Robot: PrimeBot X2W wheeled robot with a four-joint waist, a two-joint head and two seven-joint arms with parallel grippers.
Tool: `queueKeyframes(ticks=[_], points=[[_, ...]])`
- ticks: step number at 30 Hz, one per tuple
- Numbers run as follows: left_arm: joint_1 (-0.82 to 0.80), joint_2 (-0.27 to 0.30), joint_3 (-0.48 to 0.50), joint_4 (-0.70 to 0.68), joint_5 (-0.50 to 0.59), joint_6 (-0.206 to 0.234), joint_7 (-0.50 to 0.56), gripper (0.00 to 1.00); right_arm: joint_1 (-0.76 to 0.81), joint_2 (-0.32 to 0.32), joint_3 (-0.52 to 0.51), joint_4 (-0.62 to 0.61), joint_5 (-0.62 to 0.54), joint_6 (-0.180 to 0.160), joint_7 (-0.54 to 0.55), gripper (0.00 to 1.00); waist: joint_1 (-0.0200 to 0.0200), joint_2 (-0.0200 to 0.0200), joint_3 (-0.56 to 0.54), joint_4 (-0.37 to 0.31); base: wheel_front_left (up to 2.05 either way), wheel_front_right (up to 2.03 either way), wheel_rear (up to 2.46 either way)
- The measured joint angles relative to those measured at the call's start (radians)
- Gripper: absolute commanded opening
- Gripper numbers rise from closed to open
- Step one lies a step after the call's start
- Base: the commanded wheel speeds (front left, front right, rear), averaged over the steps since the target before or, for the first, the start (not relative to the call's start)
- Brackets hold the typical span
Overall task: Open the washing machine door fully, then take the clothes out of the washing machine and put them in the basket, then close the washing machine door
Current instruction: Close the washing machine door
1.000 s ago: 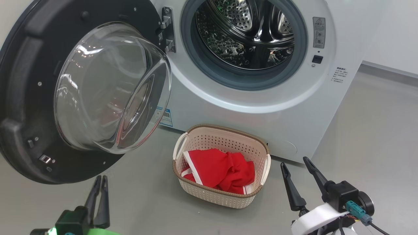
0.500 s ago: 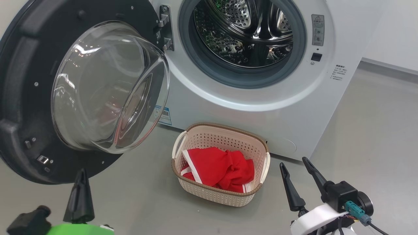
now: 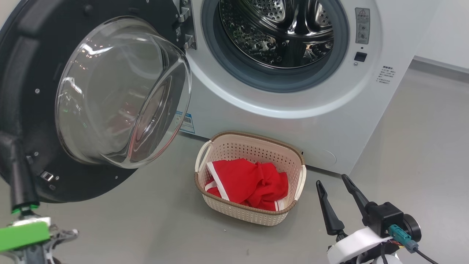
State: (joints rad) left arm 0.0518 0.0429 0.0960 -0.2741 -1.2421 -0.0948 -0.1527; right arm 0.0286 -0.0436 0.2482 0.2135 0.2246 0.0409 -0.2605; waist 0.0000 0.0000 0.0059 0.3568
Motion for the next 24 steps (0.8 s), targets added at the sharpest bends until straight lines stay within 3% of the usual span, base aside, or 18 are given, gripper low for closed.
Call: queueKeyframes(ticks=[6,9,16,24], points=[[-0.078,0.009,0.129,-0.033,-0.099,0.0,0.027,0.0,-0.001,0.0,-0.009,-0.011,-0.005,-0.001,0.0,1.0,0.0,0.0,0.02,0.003,0.0,0.0,0.0],[-0.113,0.064,0.206,-0.021,-0.133,0.004,0.044,0.0,-0.005,-0.001,-0.007,-0.012,-0.007,-0.001,0.0,1.0,0.0,0.0,0.032,0.005,0.0,0.0,0.0],[-0.19,0.183,0.356,0.109,-0.225,0.08,0.098,0.0,-0.027,-0.007,-0.007,-0.014,-0.025,0.001,0.0,1.0,0.0,0.0,0.062,0.003,0.0,0.0,0.0],[-0.236,0.267,0.424,0.345,-0.324,0.178,0.193,0.0,-0.043,-0.015,-0.007,-0.014,-0.028,0.006,0.0,1.0,0.0,0.0,0.088,-0.008,0.0,0.0,0.0]])
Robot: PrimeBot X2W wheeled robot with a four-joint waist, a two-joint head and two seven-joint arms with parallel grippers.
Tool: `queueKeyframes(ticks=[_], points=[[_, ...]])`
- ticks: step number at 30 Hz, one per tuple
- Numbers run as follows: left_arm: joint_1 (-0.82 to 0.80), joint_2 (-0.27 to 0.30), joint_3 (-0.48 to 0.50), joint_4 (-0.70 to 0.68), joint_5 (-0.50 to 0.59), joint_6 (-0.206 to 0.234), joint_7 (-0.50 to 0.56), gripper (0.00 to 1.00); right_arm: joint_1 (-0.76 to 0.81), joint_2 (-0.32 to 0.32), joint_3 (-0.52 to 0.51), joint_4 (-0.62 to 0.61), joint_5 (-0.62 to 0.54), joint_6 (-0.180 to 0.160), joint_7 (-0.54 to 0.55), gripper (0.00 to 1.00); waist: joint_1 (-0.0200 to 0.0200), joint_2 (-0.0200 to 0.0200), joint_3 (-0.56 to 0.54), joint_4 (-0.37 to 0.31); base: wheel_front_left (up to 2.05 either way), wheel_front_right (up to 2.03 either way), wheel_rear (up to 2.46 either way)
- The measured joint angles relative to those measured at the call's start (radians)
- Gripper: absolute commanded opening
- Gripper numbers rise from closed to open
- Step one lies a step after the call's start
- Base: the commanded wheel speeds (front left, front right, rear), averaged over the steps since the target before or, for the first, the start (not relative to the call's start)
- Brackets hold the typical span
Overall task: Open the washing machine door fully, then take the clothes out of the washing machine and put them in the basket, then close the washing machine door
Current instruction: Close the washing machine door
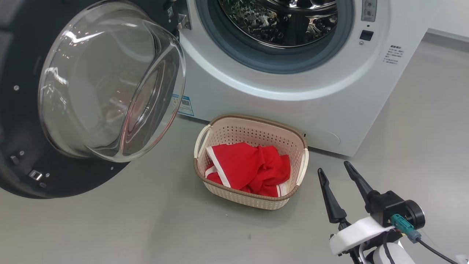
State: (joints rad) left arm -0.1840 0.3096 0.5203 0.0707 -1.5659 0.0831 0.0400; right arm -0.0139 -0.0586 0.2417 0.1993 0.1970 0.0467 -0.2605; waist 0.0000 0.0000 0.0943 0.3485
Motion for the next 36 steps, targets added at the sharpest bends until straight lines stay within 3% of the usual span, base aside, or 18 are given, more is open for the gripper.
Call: queueKeyframes(ticks=[8,16,36], points=[[-0.028,0.058,-0.033,0.159,-0.031,0.01,0.104,0.0,-0.02,-0.004,0.013,0.006,-0.007,0.014,0.0,1.0,0.0,0.0,0.016,-0.016,0.0,0.0,0.0],[-0.074,0.067,-0.103,0.228,-0.083,0.007,0.224,0.0,-0.026,-0.005,0.007,0.007,-0.007,0.014,0.0,1.0,0.0,0.0,0.025,-0.035,0.0,0.0,0.0],[-0.114,0.088,-0.13,0.331,-0.184,-0.09,0.436,0.0,-0.041,-0.005,-0.007,0.008,-0.008,0.014,0.0,1.0,0.0,0.0,0.039,-0.049,0.0,0.0,0.0]])
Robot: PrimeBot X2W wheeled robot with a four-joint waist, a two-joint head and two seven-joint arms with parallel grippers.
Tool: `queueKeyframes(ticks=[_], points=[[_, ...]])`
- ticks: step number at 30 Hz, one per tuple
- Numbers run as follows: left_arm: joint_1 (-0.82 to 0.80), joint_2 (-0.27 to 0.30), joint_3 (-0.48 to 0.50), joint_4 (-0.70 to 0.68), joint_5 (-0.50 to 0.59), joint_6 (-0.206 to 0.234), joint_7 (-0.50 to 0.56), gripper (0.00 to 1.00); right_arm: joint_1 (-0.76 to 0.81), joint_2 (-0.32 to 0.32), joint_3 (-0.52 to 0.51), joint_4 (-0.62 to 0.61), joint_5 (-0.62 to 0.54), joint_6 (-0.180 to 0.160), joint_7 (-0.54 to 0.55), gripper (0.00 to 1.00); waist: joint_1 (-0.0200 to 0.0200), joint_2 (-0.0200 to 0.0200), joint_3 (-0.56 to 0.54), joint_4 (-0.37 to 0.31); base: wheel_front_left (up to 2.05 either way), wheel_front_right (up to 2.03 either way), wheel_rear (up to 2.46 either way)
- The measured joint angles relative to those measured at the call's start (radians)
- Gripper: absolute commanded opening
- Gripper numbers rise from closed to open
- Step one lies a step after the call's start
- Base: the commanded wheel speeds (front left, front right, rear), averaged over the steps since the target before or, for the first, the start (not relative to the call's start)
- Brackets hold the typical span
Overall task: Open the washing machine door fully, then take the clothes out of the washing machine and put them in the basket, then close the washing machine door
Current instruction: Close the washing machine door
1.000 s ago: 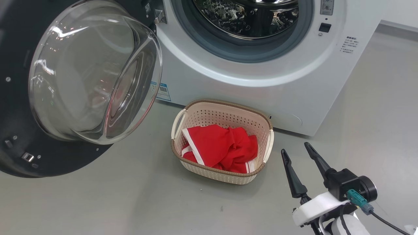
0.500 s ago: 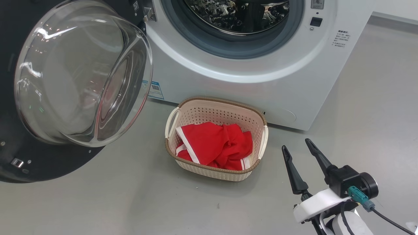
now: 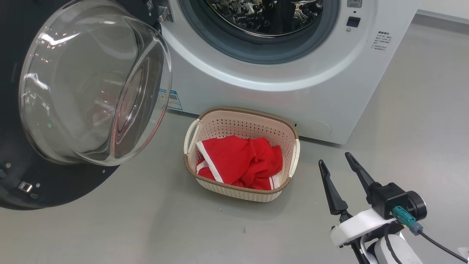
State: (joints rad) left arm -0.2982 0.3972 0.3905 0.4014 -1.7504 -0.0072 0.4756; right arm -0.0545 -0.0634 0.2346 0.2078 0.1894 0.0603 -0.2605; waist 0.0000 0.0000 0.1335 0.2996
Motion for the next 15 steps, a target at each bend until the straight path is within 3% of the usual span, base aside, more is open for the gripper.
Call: queueKeyframes(ticks=[8,15], points=[[0.002,-0.005,-0.013,-0.002,-0.093,-0.037,0.13,0.0,-0.001,0.0,-0.005,-0.001,0.0,0.0,0.0,1.0,0.0,0.0,0.003,-0.002,0.0,0.0,0.0],[0.031,-0.007,-0.015,-0.025,-0.108,-0.06,0.195,0.0,-0.018,0.001,-0.005,-0.003,0.0,0.0,0.0,1.0,0.0,0.0,0.006,-0.015,0.0,0.0,0.0]])
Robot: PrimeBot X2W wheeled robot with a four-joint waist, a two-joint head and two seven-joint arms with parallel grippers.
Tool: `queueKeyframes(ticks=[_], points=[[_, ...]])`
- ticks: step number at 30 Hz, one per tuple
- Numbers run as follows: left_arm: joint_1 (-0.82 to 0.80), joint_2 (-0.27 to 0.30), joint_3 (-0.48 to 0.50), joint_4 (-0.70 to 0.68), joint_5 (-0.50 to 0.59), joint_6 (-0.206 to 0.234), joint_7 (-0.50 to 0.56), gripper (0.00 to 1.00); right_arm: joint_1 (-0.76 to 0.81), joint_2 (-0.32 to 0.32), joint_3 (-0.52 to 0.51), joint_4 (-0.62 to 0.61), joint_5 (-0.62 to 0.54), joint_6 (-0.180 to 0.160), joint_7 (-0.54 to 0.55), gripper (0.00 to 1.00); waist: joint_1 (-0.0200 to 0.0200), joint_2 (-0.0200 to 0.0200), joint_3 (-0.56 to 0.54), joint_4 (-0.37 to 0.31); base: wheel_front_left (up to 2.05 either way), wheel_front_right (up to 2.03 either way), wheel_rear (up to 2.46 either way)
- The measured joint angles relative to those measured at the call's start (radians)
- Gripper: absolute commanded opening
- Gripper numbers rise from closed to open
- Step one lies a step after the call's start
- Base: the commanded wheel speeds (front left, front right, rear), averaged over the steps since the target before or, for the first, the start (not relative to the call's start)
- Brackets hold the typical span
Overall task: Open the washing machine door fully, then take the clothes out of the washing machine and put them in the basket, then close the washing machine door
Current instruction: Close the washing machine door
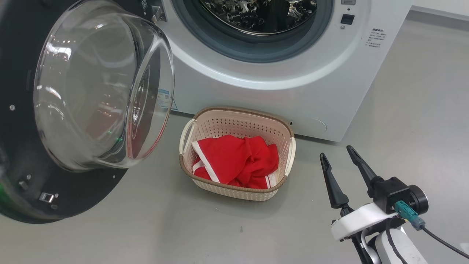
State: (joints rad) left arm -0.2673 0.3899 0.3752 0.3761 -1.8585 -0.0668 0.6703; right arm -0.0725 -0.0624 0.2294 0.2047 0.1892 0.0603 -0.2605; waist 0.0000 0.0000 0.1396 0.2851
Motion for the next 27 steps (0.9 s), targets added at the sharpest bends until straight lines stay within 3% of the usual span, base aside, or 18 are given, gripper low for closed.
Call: queueKeyframes(ticks=[27], points=[[0.158,-0.066,-0.139,-0.304,-0.034,-0.035,0.219,0.0,-0.012,0.007,-0.007,-0.011,0.022,-0.011,0.0,1.0,0.0,0.0,-0.01,-0.16,0.0,0.0,0.0]])
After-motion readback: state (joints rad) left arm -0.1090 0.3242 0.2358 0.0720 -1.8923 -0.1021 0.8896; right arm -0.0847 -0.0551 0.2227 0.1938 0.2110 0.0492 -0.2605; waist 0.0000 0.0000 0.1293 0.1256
